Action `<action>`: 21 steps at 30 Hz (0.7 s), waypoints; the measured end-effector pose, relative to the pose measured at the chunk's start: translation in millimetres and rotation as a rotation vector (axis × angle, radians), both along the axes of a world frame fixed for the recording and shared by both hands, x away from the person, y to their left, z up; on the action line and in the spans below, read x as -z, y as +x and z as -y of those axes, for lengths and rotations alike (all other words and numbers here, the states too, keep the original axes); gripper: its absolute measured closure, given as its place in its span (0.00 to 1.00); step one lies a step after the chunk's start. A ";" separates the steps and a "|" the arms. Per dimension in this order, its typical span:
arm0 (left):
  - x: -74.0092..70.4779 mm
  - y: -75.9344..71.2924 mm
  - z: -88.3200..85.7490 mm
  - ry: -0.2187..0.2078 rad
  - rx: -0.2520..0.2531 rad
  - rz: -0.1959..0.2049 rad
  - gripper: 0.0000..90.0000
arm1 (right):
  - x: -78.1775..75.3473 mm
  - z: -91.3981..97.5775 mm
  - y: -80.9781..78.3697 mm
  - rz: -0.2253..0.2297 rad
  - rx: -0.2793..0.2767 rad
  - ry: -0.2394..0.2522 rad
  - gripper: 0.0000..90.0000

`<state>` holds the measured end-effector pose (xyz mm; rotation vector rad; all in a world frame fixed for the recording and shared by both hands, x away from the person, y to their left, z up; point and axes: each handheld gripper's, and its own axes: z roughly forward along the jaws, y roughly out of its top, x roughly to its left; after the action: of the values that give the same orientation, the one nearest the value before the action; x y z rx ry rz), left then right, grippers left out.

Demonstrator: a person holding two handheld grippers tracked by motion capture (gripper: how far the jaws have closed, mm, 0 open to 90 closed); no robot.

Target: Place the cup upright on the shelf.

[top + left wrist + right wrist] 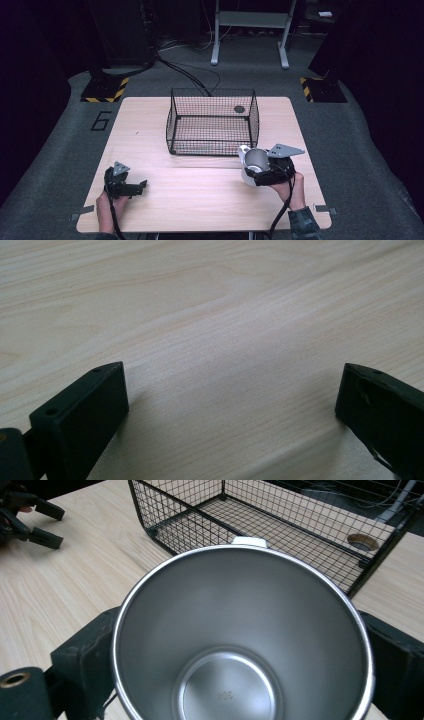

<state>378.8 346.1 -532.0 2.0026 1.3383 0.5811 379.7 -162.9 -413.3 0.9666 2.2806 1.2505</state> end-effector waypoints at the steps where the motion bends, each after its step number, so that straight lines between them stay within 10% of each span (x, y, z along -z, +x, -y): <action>1: 0.0 0.0 0.0 0.000 0.000 0.000 0.01 | -0.4 -1.0 1.1 0.001 -0.006 -0.004 0.07; 21: 0.0 0.0 0.0 0.000 0.000 0.000 0.01 | -13.6 -26.3 14.7 0.009 -0.061 0.014 0.07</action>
<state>378.8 346.1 -532.0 2.0029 1.3381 0.5808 394.4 -136.6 -399.8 0.9008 2.3132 1.2945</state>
